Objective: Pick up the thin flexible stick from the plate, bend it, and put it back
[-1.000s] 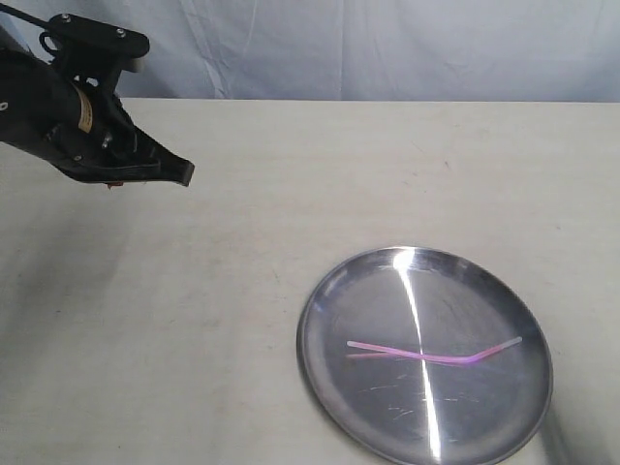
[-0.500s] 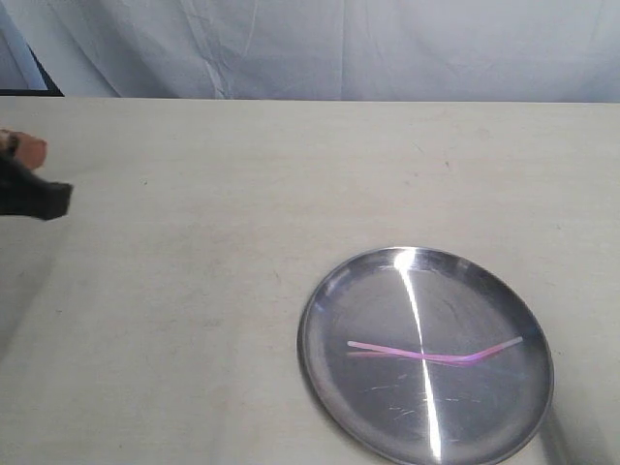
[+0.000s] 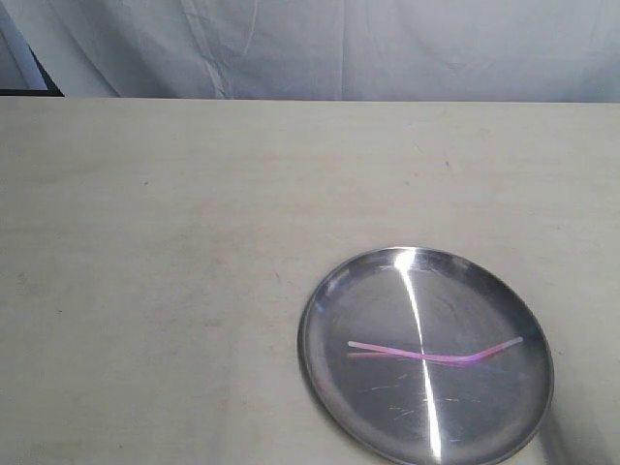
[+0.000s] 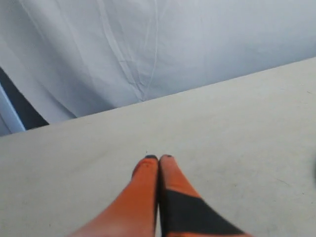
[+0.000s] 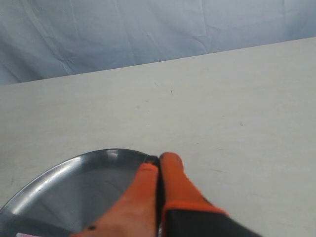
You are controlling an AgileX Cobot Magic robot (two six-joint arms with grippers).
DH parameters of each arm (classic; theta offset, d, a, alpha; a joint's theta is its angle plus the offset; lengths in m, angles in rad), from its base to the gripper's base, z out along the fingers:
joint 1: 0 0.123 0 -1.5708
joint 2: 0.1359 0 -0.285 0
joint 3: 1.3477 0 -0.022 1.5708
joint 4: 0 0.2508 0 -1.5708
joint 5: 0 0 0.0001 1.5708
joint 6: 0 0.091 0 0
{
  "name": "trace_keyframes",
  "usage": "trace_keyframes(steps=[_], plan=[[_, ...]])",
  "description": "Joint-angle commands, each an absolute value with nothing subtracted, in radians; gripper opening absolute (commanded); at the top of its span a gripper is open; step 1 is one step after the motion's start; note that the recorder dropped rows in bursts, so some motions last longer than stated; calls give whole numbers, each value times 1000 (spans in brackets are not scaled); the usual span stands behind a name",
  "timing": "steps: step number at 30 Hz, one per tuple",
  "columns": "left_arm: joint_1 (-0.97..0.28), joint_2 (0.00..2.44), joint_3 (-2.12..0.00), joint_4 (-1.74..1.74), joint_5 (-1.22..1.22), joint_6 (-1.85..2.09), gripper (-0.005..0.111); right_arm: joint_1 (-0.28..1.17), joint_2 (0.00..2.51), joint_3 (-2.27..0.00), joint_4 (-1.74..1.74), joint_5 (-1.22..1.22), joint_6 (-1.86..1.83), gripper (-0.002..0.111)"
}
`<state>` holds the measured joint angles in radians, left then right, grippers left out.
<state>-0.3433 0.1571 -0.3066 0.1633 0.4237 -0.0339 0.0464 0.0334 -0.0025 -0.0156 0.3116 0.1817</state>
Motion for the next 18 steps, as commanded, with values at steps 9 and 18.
trace_keyframes(steps=[9,18], plan=[[-122,0,-62,-123,383,98,0,40,28,0,-15,306,182,-1],[-122,0,0,-104,328,87,0,40,28,0,-15,306,182,-1]])
